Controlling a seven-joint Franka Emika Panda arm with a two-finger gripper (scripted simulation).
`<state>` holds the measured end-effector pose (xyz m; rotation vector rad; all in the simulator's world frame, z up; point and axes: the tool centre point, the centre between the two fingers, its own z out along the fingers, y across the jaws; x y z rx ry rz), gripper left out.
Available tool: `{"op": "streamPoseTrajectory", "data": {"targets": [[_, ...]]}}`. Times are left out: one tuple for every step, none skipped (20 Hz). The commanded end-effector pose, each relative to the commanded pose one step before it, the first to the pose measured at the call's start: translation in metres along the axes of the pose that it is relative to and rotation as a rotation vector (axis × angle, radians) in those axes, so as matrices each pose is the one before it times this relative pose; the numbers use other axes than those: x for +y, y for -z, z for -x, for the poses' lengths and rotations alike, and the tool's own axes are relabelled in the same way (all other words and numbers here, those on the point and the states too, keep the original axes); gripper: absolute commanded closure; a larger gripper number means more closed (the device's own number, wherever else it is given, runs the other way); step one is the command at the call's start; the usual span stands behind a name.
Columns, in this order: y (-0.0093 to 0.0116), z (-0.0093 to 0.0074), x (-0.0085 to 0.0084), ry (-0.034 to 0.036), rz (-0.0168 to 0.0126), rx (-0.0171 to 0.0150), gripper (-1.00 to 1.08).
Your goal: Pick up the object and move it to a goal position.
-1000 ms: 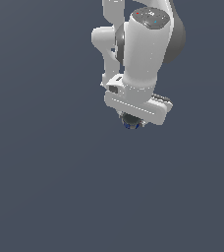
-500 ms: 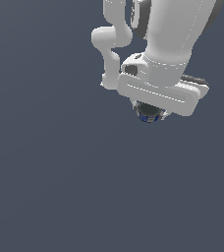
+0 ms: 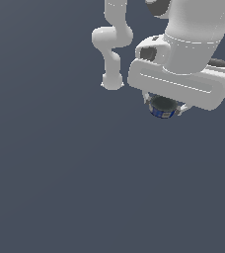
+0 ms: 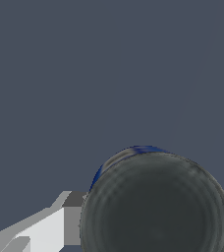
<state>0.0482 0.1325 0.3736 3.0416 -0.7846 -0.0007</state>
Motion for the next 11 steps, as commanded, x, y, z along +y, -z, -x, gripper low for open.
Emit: {"op": "streamPoseTrajectory", "data": {"targets": [[0.00662,-0.00114,-0.00432,-0.00029,-0.00051,0.00033,1.08],[0.00177,-0.00032,-0.00131,0.0,0.0,0.0,1.08],[0.00153,-0.00028,-0.00114,0.0,0.0,0.0,1.08],[0.00129,-0.00025,-0.00097,0.0,0.0,0.0,1.08],[0.00106,-0.00023,-0.00081,0.0,0.0,0.0,1.08],[0.00083,-0.0002,-0.00064,0.0,0.0,0.0,1.08],[0.00061,-0.00018,-0.00049,0.0,0.0,0.0,1.08],[0.00039,-0.00016,-0.00033,0.0,0.0,0.0,1.08],[0.00017,-0.00013,-0.00018,0.0,0.0,0.0,1.08],[-0.00005,-0.00011,-0.00002,0.0,0.0,0.0,1.08],[-0.00009,-0.00004,0.00004,0.0,0.0,0.0,1.08]]}}
